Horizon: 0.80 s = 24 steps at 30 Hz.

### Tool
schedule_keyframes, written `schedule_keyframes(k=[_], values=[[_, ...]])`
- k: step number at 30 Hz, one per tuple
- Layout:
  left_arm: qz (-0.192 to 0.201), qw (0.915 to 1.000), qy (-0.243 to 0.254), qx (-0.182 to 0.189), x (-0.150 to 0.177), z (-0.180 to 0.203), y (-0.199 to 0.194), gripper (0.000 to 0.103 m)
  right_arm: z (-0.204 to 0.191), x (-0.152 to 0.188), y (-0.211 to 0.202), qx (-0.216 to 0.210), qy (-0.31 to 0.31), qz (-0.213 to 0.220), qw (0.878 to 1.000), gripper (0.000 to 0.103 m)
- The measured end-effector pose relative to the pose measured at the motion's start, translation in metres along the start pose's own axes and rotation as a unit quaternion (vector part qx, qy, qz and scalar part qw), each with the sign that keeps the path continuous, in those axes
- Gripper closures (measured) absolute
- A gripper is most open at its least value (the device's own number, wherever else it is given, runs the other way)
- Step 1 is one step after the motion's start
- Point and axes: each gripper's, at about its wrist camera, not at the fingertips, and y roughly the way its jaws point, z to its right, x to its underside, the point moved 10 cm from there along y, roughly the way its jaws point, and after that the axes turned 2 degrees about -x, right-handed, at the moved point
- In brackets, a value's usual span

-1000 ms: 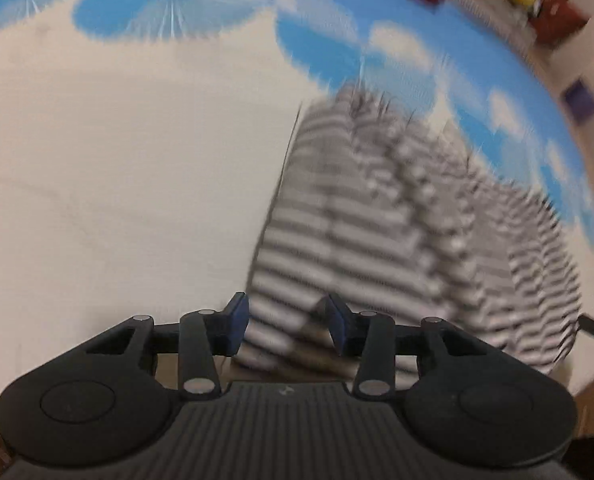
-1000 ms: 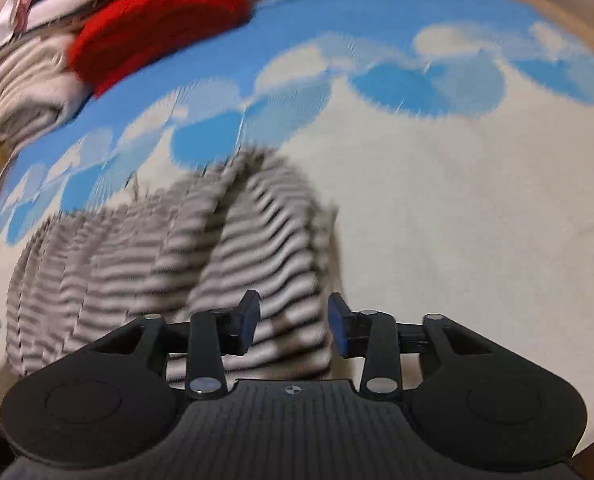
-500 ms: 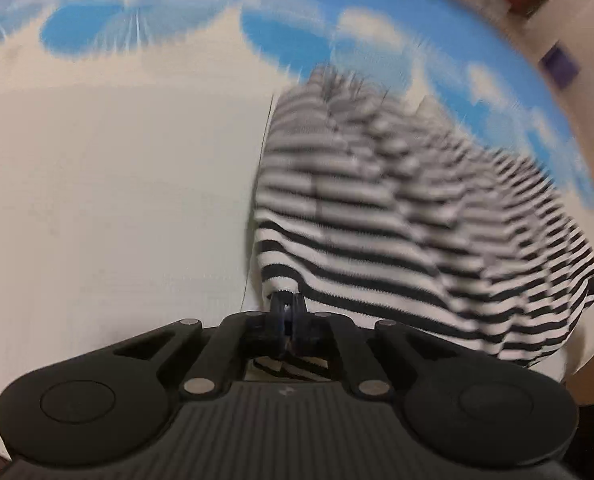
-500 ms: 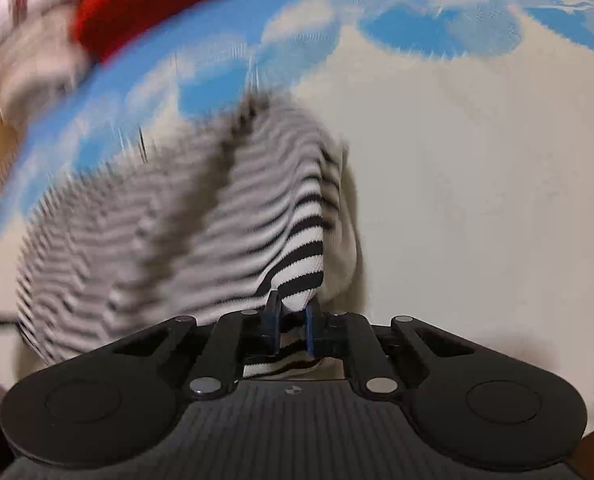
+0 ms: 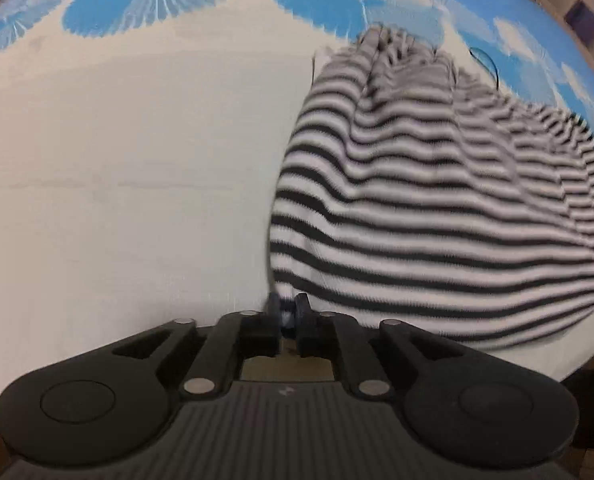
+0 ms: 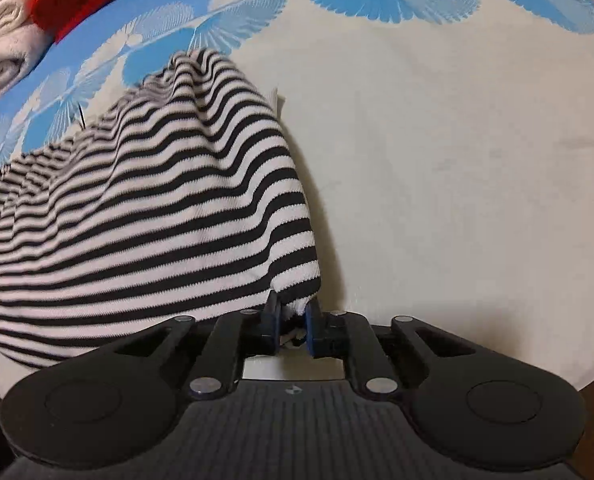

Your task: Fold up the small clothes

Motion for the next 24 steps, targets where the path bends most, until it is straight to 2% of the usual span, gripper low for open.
schedule_keyframes(k=[2,4,7,10,13,15,18,20,22,24], values=[[0.035,0.9992,-0.01,0.019,-0.011,0.003,-0.013,0.086,-0.004,-0.013,-0.019,0.014,-0.022,0.062,0.998,0.073],[0.076,0.995,-0.024,0.06,-0.027,0.009,-0.028,0.081,-0.016,-0.024,-0.036,-0.011,-0.047,0.111,0.993,0.072],[0.104,0.9899,-0.024,0.093,-0.036,0.023,-0.039,0.081,-0.036,-0.017,-0.031,-0.061,-0.067,0.09,0.992,0.072],[0.063,0.9939,0.011,0.09,-0.03,0.041,-0.021,0.081,-0.052,-0.002,-0.012,-0.063,-0.114,0.041,0.991,0.073],[-0.031,0.9979,0.055,0.012,-0.006,0.039,0.019,0.08,-0.051,0.02,0.019,-0.006,-0.155,-0.031,0.987,0.071],[-0.042,0.9985,0.032,0.011,-0.007,0.034,0.023,0.08,-0.053,0.018,0.021,-0.004,-0.157,-0.031,0.987,0.069],[0.004,0.9993,-0.019,0.032,-0.025,0.027,0.005,0.079,-0.057,0.003,0.007,-0.016,-0.133,0.004,0.991,0.069],[0.047,0.996,-0.052,0.055,-0.04,0.027,-0.009,0.079,-0.066,-0.01,-0.008,-0.036,-0.131,0.052,0.989,0.068],[0.087,0.9931,-0.061,0.051,-0.055,0.03,-0.02,0.079,-0.068,-0.023,-0.011,-0.034,-0.126,0.085,0.988,0.065],[0.122,0.9903,-0.049,0.043,-0.073,0.038,-0.027,0.075,-0.065,-0.03,-0.008,-0.022,-0.118,0.093,0.988,0.062]])
